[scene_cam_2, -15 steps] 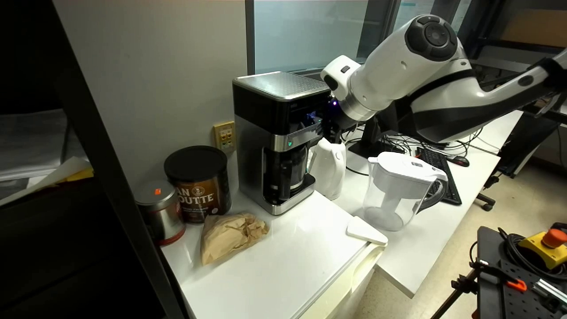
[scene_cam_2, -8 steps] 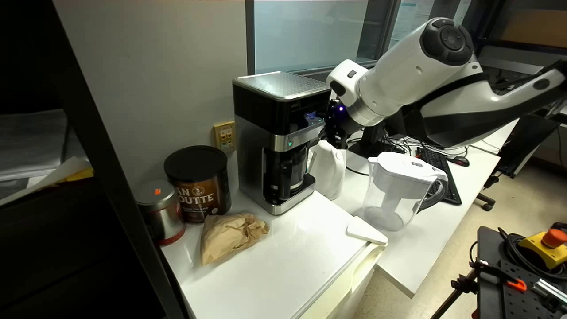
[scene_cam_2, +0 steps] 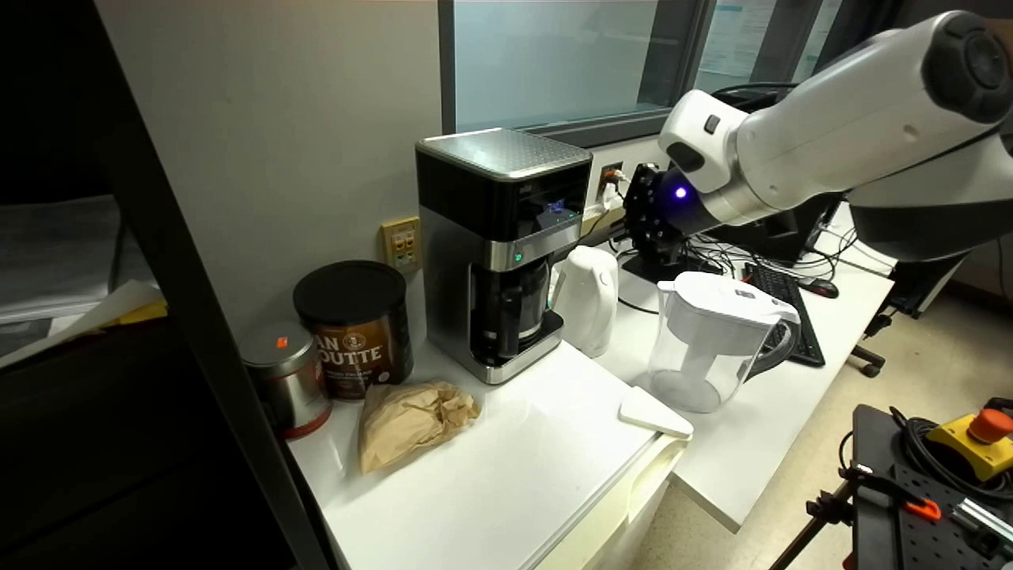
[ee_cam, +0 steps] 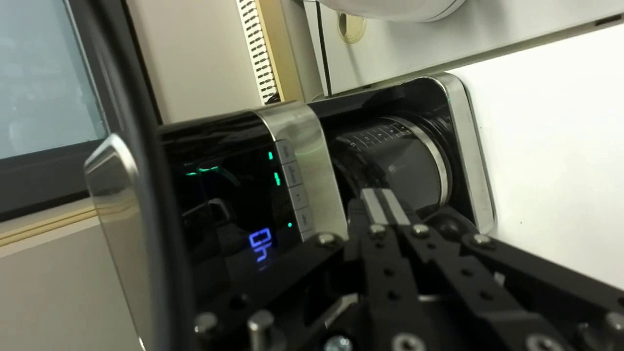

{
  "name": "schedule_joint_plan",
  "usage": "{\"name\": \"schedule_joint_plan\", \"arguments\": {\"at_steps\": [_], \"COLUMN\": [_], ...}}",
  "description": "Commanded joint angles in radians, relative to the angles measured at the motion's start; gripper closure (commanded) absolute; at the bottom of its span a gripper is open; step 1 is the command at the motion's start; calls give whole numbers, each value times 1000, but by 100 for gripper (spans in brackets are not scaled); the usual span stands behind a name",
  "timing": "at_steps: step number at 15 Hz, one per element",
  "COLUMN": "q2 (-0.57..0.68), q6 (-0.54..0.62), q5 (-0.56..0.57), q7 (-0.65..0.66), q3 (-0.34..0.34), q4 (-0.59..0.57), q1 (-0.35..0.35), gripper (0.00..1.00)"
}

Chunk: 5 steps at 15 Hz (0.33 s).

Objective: Flip a switch on the right side of the coffee maker

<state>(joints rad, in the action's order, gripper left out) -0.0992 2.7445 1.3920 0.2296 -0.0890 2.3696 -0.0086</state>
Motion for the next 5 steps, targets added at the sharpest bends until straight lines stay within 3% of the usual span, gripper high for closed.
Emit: {"name": "schedule_joint_plan", "arguments": {"at_steps": [1,5], "q2": [-127,-200], "q6": [38,53], "q5": [84,149], "q7": [-2,12], "q3": [7,14], "q4": [99,152], "q1": [-6,-9], "gripper": [98,98]}}
